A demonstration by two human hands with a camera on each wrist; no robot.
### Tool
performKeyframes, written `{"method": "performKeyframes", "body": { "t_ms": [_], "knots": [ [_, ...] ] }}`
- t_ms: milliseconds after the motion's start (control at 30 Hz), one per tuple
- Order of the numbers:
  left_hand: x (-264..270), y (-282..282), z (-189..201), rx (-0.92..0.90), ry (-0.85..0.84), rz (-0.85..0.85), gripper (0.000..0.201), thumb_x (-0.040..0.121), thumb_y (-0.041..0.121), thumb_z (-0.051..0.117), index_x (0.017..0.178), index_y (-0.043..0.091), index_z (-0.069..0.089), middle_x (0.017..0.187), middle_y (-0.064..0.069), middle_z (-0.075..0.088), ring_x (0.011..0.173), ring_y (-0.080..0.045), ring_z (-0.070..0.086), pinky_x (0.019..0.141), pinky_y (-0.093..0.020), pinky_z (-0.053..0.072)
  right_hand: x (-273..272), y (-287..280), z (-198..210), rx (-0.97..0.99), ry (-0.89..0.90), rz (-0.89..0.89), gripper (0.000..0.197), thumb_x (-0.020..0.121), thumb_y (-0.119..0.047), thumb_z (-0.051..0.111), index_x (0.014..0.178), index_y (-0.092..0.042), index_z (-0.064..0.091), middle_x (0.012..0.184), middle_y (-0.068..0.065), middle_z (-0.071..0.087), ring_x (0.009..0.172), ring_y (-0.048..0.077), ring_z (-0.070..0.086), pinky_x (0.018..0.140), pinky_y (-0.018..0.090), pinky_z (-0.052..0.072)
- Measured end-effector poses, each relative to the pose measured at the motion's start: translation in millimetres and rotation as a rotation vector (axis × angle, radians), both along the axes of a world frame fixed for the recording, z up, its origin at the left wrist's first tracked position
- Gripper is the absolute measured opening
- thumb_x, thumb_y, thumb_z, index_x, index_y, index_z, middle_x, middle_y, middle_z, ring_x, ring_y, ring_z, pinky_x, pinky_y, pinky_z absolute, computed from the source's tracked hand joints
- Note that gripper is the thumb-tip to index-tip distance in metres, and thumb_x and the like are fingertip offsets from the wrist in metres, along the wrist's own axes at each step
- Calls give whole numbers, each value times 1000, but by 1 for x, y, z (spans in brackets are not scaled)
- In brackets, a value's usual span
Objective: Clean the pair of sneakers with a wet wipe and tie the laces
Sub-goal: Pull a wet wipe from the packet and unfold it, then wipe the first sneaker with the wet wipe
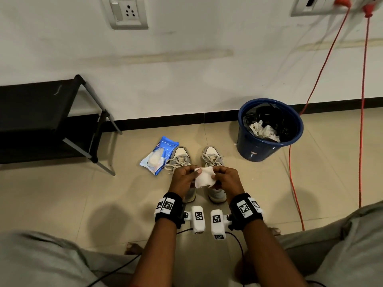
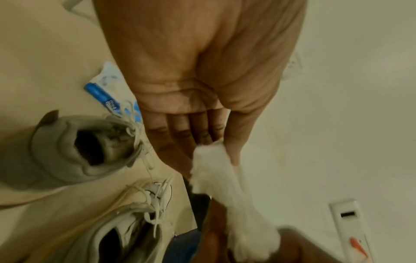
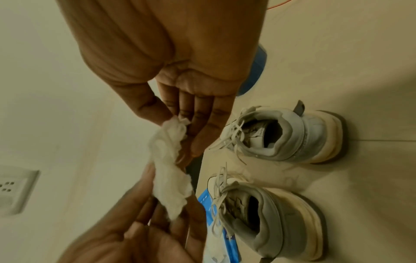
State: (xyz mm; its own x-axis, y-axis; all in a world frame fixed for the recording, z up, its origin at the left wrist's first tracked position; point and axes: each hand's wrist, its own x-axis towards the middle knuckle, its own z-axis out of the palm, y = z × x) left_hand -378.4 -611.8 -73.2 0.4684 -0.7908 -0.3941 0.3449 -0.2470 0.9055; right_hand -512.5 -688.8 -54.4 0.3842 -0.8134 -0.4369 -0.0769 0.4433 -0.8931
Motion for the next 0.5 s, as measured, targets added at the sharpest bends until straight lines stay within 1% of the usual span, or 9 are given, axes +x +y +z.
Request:
{"method": "performKeyframes", "body": {
  "t_ms": [67,133,200,267,300,367,400,433,500],
  "knots": [
    [-4,-1,-6,9,78,23,20,90,3,67,109,-1,68,95,-14,73,82,-24,70,70,-33,59,-7,-4,-6,43,1,-59,23,81,12,51,81,-5,67,71,13,63,58,21,61,49,23,50],
    [-8,-6,-12,1,130,61,24,87,3,70,110,-2,68,96,-16,74,82,-27,70,67,-32,60,-11,-4,-11,92,-29,-51,9,84,-3,63,88,-4,71,77,15,68,66,24,63,58,28,51],
    [-14,-13,-14,-1,174,109,20,85,2,72,104,1,67,89,-15,74,75,-25,70,60,-29,59,-12,1,-17,134,-32,-2,20,77,-11,76,94,-1,72,87,20,71,74,27,65,70,36,51],
    [-18,-20,-17,33,173,146,16,87,8,73,101,5,66,84,-13,73,66,-22,69,52,-26,55,-13,0,-21,178,-14,-104,20,73,-2,77,90,5,70,86,24,70,74,31,65,72,42,54],
    [-19,-22,-23,60,148,160,15,89,13,71,101,6,65,83,-14,73,62,-22,68,49,-24,53,-17,-4,-25,215,-29,-199,14,73,4,74,85,6,67,81,22,68,70,31,65,67,42,56],
    [-19,-20,-36,80,23,146,11,91,14,69,99,7,65,85,-13,71,62,-22,65,44,-20,47,-28,-16,-30,290,-71,-359,11,74,11,67,82,3,64,75,18,65,65,29,64,57,35,58],
    [-19,-19,-46,71,-82,90,11,89,11,71,98,9,66,88,-10,71,67,-20,65,47,-18,47,-34,-23,-34,301,-80,-410,15,74,12,65,84,2,64,76,16,65,66,28,63,56,32,57],
    [-19,-18,-55,63,-214,-8,17,84,10,76,98,12,68,93,-5,72,73,-15,65,53,-18,48,-41,-29,-36,284,-77,-436,18,72,12,66,86,0,64,79,16,65,67,27,63,57,31,56],
    [-24,-20,-71,105,-508,-299,37,74,17,85,107,19,69,102,2,71,74,-4,63,65,-21,51,-51,-37,-39,223,-46,-442,25,69,11,70,91,-1,66,82,16,66,67,26,63,58,30,56]
  ]
}}
